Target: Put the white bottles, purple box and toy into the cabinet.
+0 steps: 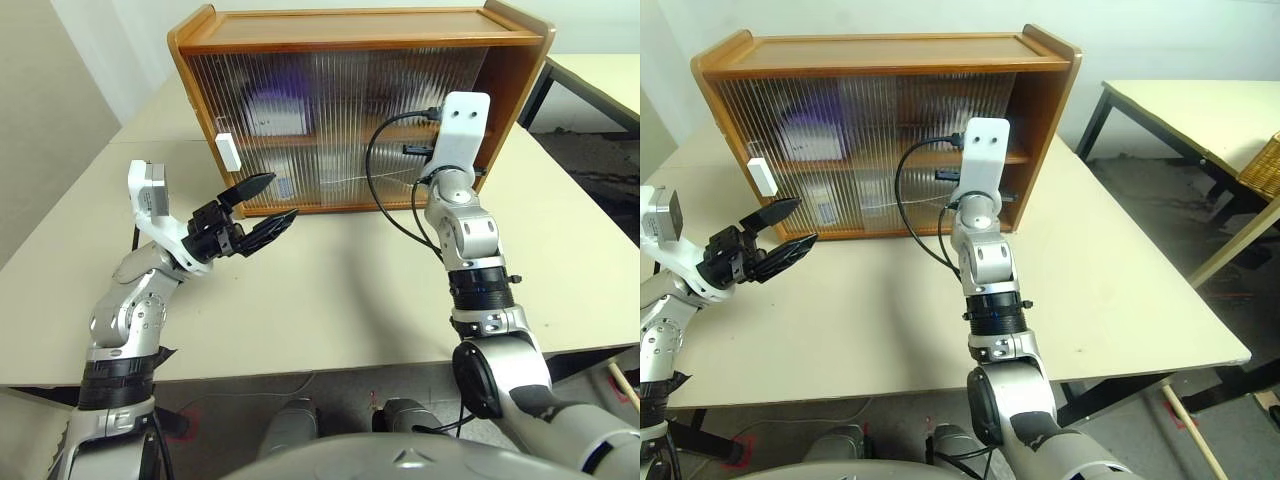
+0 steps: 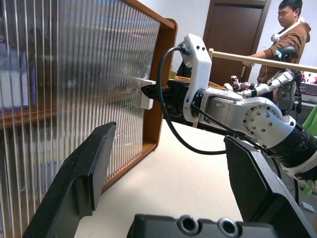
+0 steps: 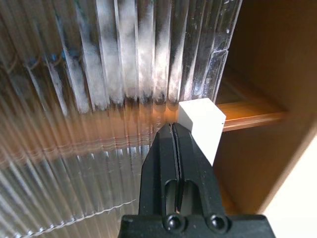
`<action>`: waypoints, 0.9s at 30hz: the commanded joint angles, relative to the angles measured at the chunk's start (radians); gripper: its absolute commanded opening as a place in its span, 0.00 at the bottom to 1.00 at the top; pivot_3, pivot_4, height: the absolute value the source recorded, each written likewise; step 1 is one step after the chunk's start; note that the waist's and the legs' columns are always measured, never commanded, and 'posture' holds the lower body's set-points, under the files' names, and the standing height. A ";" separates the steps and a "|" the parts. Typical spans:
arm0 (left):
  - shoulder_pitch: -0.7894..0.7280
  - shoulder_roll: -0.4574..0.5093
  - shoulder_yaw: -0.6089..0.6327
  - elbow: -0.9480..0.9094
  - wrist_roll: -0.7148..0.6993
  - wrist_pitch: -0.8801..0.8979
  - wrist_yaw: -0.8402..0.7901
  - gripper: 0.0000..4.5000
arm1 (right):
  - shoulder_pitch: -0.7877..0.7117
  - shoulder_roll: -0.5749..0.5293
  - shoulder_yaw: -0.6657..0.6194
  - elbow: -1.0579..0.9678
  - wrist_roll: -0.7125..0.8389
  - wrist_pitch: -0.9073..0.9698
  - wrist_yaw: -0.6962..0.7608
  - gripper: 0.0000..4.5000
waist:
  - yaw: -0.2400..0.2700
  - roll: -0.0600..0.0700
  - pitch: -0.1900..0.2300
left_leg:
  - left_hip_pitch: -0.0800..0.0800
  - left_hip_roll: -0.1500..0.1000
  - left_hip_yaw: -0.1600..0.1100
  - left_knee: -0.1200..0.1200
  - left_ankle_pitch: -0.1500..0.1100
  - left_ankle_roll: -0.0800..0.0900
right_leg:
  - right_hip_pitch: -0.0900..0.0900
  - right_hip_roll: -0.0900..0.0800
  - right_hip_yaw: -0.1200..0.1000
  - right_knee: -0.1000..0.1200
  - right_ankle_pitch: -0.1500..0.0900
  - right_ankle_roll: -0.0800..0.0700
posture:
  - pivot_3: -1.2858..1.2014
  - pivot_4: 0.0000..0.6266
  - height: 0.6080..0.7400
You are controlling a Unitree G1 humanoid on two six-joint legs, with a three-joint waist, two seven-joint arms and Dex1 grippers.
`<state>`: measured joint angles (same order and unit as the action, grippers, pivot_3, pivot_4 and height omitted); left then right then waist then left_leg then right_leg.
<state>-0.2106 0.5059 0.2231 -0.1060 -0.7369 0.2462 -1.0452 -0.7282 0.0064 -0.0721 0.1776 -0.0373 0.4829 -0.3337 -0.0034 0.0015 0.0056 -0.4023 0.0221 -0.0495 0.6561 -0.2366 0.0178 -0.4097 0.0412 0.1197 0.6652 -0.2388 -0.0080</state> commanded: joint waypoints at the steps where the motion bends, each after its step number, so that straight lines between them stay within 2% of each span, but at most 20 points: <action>1: -0.006 -0.001 -0.005 0.010 0.015 -0.009 -0.003 1.00 | -0.017 -0.020 -0.042 0.043 -0.027 -0.001 -0.053 0.01 | 0.000 0.000 0.000 | 0.000 0.000 0.000 0.000 0.000 0.000 | 0.000 0.000 0.000 0.000 0.000 0.000 | 0.53 0.00 1.00; 18: -0.012 -0.002 -0.003 0.013 0.014 -0.006 0.000 1.00 | -0.065 -0.068 -0.090 0.156 -0.069 -0.084 -0.182 0.01 | 0.002 0.000 0.000 | -0.001 0.000 0.000 -0.001 0.000 0.000 | -0.001 0.000 0.000 -0.001 0.000 0.003 | 0.53 0.00 1.00; 20: -0.013 -0.003 -0.004 0.013 0.015 -0.007 0.001 1.00 | -0.066 -0.067 -0.092 0.159 -0.056 -0.081 -0.168 0.01 | 0.002 0.000 0.000 | -0.001 0.000 0.000 -0.001 0.000 0.000 | -0.001 0.000 0.000 -0.001 0.000 0.003 | 0.53 0.00 1.00; 27: -0.013 -0.002 -0.003 0.016 0.015 -0.008 -0.003 1.00 | 0.000 -0.050 -0.050 0.045 0.043 -0.121 0.071 0.01 | -0.010 0.000 0.000 | -0.002 0.000 0.001 -0.001 0.000 0.000 | 0.000 0.000 0.001 -0.001 -0.001 0.005 | 0.52 0.00 1.00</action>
<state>-0.2161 0.5023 0.2223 -0.0995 -0.7362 0.2453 -1.0453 -0.7384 -0.0489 -0.1397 0.2569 -0.0247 0.3814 -0.3163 -0.0130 0.0016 0.0057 -0.4044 0.0222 -0.0488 0.6549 -0.2362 0.0185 -0.4091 0.0412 0.1208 0.6648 -0.2408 -0.0012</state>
